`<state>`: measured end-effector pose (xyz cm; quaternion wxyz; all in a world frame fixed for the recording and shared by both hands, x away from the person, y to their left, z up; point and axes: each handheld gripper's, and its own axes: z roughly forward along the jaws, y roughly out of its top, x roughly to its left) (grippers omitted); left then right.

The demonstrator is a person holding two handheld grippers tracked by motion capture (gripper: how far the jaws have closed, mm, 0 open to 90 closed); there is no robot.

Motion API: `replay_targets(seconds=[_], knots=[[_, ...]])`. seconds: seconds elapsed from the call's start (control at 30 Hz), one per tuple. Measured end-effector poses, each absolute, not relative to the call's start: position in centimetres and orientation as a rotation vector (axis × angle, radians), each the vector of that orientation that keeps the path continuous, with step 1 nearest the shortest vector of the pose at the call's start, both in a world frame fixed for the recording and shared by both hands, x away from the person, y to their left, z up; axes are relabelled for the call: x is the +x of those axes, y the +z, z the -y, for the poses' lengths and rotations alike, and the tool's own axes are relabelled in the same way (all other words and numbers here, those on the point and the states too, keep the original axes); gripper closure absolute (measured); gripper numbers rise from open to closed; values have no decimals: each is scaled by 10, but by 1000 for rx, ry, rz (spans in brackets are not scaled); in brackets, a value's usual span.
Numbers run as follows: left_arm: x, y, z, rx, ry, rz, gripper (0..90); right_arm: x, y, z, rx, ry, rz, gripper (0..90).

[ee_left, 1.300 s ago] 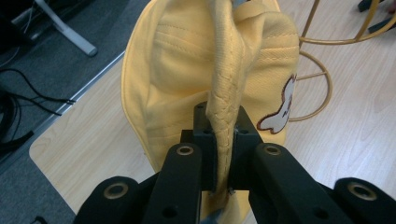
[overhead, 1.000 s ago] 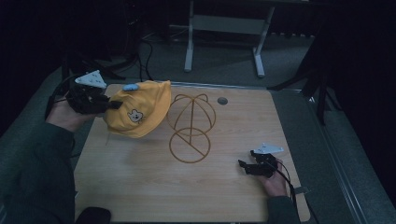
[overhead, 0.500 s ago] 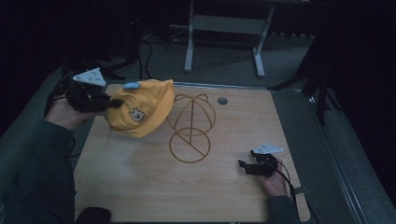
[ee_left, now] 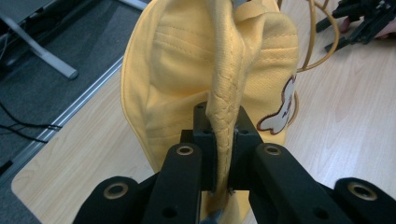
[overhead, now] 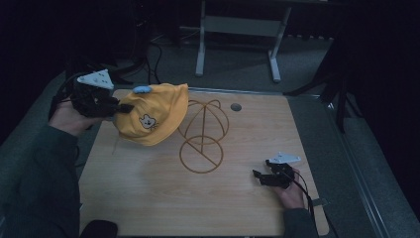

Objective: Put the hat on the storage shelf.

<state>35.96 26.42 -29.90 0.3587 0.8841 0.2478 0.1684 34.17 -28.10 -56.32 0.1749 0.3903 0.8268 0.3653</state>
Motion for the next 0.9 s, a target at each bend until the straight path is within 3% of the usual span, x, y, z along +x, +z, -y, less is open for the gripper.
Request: replay_targets(seconds=[0.9], knots=[[363, -288, -248, 2284, 380, -556, 849, 342, -563, 281, 1107, 1035, -2343, 275]])
